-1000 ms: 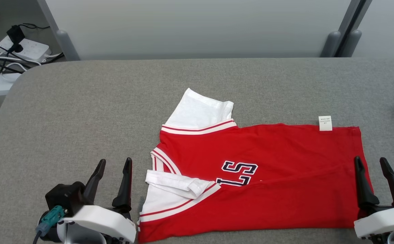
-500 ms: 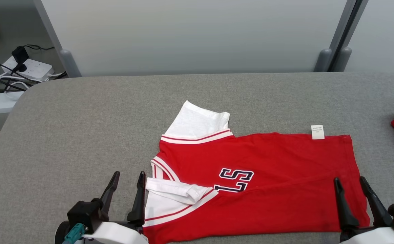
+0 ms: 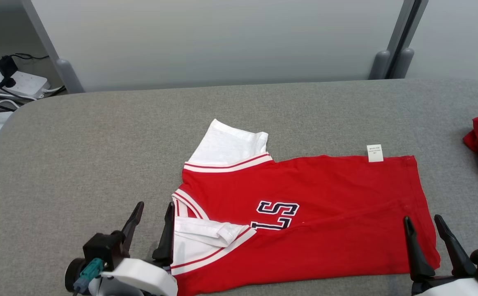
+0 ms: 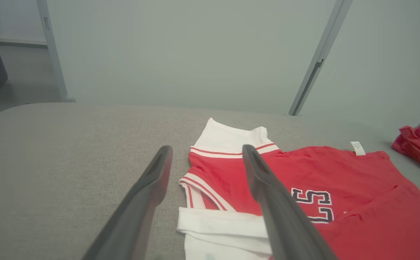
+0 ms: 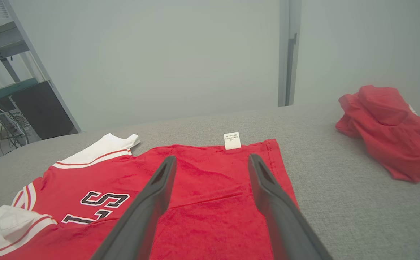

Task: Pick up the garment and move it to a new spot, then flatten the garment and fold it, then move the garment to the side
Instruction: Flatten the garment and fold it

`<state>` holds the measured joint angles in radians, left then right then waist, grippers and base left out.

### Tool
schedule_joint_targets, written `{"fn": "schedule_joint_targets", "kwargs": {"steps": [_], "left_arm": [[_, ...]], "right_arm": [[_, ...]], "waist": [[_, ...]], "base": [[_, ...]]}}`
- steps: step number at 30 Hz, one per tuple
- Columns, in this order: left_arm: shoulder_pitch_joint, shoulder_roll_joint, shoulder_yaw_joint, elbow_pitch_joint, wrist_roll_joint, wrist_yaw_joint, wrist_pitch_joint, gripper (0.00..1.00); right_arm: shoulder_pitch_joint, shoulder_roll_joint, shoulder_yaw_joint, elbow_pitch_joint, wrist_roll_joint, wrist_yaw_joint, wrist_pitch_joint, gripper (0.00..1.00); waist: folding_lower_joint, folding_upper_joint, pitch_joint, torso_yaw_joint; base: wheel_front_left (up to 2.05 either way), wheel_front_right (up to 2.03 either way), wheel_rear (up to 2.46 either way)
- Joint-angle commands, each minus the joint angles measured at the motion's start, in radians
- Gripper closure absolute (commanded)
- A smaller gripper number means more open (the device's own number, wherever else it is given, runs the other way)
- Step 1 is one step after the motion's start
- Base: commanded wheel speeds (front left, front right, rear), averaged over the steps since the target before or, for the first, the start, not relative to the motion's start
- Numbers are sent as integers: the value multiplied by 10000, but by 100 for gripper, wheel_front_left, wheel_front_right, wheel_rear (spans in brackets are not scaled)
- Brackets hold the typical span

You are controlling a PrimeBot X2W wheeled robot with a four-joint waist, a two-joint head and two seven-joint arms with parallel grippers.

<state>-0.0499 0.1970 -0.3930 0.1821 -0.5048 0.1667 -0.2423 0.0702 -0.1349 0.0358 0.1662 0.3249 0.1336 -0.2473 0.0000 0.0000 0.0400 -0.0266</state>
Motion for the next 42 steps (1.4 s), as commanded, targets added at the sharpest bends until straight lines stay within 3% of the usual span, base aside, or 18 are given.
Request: {"fn": "schedule_joint_targets", "kwargs": {"steps": [1, 10, 18, 23, 33, 42], "left_arm": [[-889, 51, 390, -109, -117, -98, 172, 0], [-2388, 118, 316, 448, -79, -239, 835, 0], [-4941, -151, 109, 1720, -45, -136, 2414, 0], [-6504, -479, -86, 2927, -204, -376, 3385, 0], [-9357, -682, -512, 5646, 160, -849, 3987, 0], [-10863, -930, -962, 7742, 308, -1498, 4230, 0]], "right_arm": [[-350, -244, 188, -385, 45, -29, -144, 0], [-765, -323, 210, -549, 114, -29, -144, 0], [-1220, -421, 267, -717, 103, -29, -144, 0], [-1519, -482, 325, -969, 125, -29, -145, 0], [-2078, -527, 538, -1125, 170, -29, -145, 0], [-2352, -479, 752, -1085, 192, -29, -145, 0]], "waist": [[0, 0, 186, -85], [0, 0, 905, -419], [0, 0, 2003, -537], [0, 0, 2657, -534], [0, 0, 3676, -820], [0, 0, 4129, -1195]], "base": [[0, 0, 0], [0, 0, 0], [0, 0, 0], [0, 0, 0], [0, 0, 0], [0, 0, 0]]}}
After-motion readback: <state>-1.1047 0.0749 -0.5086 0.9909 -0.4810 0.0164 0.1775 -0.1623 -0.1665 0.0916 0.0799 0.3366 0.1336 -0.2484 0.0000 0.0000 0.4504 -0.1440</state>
